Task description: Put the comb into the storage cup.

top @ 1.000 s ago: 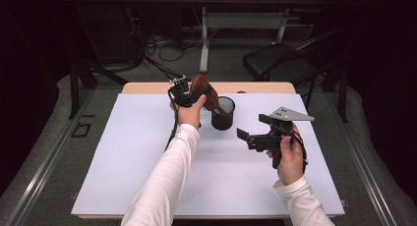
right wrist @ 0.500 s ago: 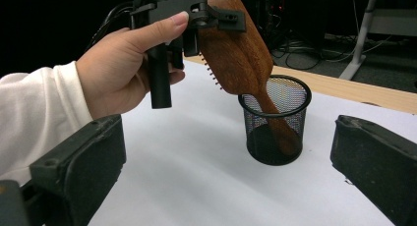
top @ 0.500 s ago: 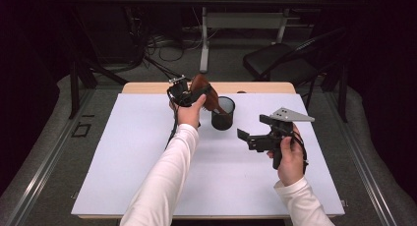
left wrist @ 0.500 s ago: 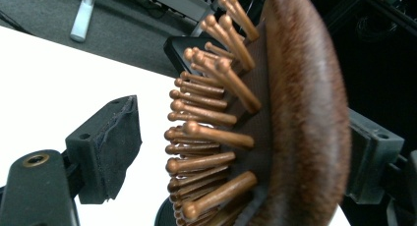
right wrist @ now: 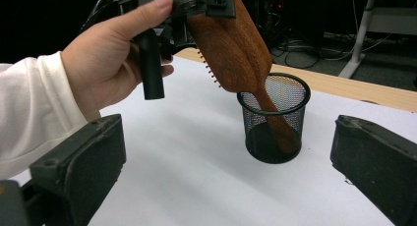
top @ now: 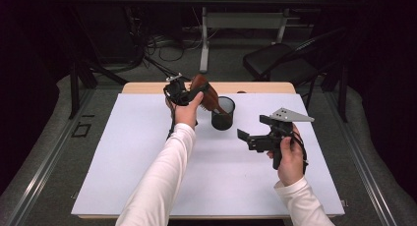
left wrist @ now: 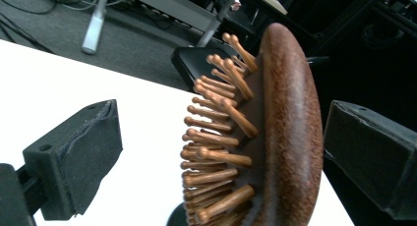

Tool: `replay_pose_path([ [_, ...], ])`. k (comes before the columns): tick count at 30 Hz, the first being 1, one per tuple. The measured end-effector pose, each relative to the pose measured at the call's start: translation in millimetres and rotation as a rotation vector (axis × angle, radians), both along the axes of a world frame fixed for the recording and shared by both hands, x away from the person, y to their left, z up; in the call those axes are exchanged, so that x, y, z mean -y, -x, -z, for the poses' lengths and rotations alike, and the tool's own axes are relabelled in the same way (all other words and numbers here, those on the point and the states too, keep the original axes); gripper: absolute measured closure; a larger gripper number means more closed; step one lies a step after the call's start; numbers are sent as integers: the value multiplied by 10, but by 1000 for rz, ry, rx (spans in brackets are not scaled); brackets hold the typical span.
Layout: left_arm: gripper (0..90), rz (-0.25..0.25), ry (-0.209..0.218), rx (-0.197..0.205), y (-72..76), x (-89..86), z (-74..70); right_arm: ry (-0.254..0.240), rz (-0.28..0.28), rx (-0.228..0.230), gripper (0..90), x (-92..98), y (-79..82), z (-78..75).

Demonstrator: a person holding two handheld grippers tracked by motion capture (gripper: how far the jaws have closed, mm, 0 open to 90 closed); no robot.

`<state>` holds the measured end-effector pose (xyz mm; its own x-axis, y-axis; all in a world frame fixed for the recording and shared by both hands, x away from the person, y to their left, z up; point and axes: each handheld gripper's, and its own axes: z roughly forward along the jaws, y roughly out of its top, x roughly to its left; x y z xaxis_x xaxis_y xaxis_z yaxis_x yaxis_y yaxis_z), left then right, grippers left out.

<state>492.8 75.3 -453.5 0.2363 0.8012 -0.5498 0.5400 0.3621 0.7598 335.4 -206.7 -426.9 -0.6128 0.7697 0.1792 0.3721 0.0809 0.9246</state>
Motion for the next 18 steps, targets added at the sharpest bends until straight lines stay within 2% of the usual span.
replay_pose_path([
  [8, 6, 5, 5, -18, 15, -9, -16, -2, 0, -1, 0, -2, 4, 0],
  [12, 6, 29, -15, -9, 28, -13, -35, -1, -2, -1, 0, -1, 5, 0],
  [18, 5, 30, -40, 0, 33, -28, -66, 0, -1, -1, 0, -1, 4, 2],
])
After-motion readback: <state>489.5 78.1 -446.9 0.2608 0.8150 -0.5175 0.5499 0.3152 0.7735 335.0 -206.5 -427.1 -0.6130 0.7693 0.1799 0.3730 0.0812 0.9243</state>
